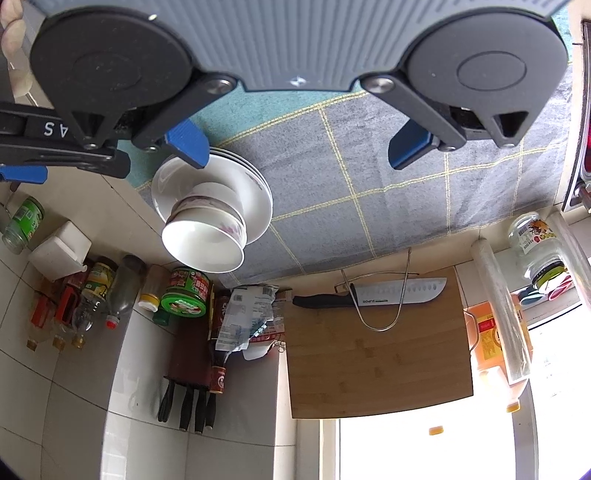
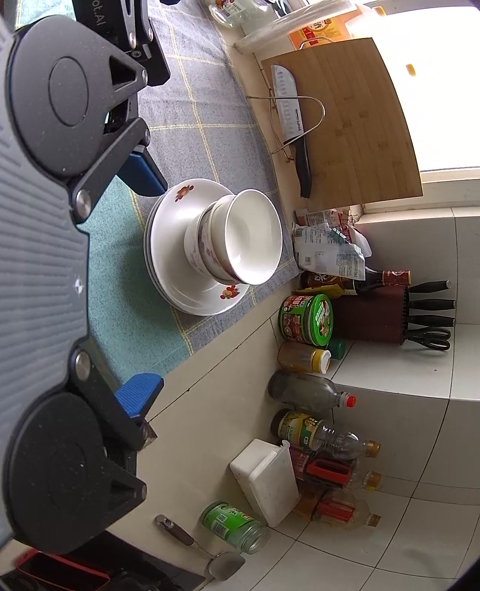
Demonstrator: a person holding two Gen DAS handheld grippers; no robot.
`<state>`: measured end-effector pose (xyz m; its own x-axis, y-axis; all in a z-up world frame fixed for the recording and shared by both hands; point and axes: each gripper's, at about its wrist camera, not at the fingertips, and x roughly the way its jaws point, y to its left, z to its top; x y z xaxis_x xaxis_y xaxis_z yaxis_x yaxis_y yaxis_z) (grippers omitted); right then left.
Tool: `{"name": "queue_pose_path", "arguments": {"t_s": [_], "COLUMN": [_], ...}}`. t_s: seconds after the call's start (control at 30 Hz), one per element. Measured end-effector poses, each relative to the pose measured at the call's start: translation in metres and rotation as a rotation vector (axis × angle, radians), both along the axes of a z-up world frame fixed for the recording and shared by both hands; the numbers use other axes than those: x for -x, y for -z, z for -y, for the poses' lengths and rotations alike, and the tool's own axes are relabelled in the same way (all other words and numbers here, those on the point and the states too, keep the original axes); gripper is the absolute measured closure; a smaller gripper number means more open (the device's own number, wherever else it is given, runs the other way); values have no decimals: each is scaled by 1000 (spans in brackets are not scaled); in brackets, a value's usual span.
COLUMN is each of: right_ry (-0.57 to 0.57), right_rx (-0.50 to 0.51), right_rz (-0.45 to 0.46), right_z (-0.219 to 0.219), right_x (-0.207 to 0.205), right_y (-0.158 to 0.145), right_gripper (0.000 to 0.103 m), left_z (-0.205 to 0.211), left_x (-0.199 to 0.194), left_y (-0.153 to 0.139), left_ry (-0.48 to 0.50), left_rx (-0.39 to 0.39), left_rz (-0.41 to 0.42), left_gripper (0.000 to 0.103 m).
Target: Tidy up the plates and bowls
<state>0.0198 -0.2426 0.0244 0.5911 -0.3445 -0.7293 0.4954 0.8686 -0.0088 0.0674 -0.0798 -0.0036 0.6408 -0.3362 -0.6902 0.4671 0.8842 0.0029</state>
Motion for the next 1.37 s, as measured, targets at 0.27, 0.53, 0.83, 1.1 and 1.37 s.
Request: {"name": "queue_pose_path", "arguments": {"t_s": [0.27, 0.53, 0.83, 1.1, 1.37], "right_ry": [-3, -3, 0, -1, 2], "right_rx": [0, -1, -2, 0, -3], "right_rz": [12, 11, 14, 14, 13], "right_z": [-1, 0, 1, 2, 8], "right_x": [2, 1, 1, 0, -2], "right_y": [-2, -2, -2, -3, -3], "right_gripper": [0, 0, 0, 0, 0], "left_z": [1, 3, 6, 8, 10], "left_x": [2, 2, 1, 0, -2], "left_y": [-2, -4, -3, -4, -4], "left_ry": [2, 5, 4, 6, 7], "left_rx": [5, 6, 5, 7, 8], "left_rz": [4, 4, 3, 5, 2], "left_gripper": [1, 1, 1, 1, 1]}}
